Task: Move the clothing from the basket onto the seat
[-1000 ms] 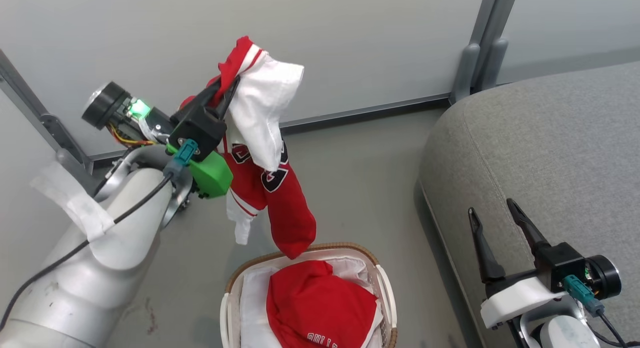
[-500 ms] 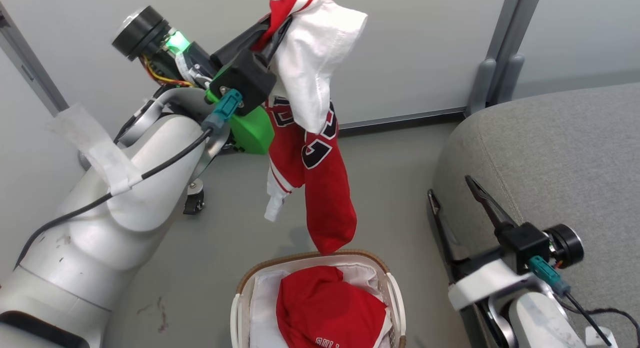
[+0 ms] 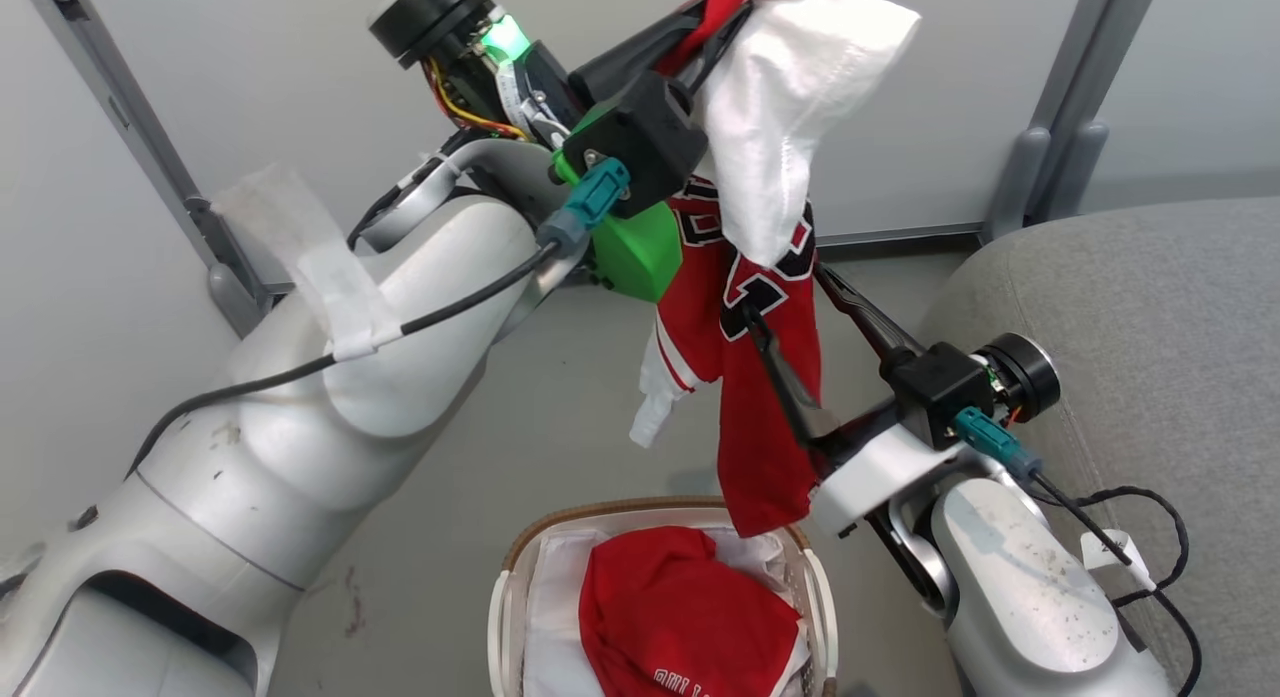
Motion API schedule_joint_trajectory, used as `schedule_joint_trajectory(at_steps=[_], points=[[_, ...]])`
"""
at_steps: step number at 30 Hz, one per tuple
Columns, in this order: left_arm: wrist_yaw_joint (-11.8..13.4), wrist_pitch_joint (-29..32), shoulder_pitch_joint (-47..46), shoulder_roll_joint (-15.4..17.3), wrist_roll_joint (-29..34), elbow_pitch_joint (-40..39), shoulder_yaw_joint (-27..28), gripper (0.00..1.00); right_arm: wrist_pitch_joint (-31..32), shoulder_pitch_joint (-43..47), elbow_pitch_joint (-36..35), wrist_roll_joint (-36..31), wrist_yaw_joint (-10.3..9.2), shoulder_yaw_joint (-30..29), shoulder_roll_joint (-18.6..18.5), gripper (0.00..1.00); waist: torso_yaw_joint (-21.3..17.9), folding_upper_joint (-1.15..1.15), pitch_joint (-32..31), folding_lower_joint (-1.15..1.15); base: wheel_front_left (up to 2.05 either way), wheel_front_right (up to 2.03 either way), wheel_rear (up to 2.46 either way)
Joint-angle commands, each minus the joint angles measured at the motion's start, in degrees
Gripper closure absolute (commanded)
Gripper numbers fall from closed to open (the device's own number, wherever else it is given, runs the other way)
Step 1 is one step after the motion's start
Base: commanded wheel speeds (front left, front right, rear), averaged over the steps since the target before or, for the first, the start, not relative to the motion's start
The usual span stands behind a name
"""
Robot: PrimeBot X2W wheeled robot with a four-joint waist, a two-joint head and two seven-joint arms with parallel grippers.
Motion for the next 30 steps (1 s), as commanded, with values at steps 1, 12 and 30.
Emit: schedule_joint_trajectory(at_steps=[1,12,30], points=[[0.1,-0.4,-0.9,-0.4,-0.4,0.2,-0.3,1.00,-0.1,-0.8,0.9,0.8,-0.06,-0.3,-0.3,0.00,1.0,0.00,-0.1,0.00,0.00,0.00,0.00],[0.1,-1.1,-0.1,-2.3,-2.5,-2.6,-3.4,1.00,-0.1,-4.7,5.1,1.1,-0.06,-2.2,-0.2,0.00,3.3,0.00,-0.6,0.00,0.00,0.00,0.00],[0.9,-2.0,5.2,1.8,-6.6,0.9,-2.8,1.00,-0.1,-5.6,9.2,1.7,-0.06,-0.7,-0.3,1.00,2.1,0.00,-0.7,0.00,0.00,0.00,0.00]])
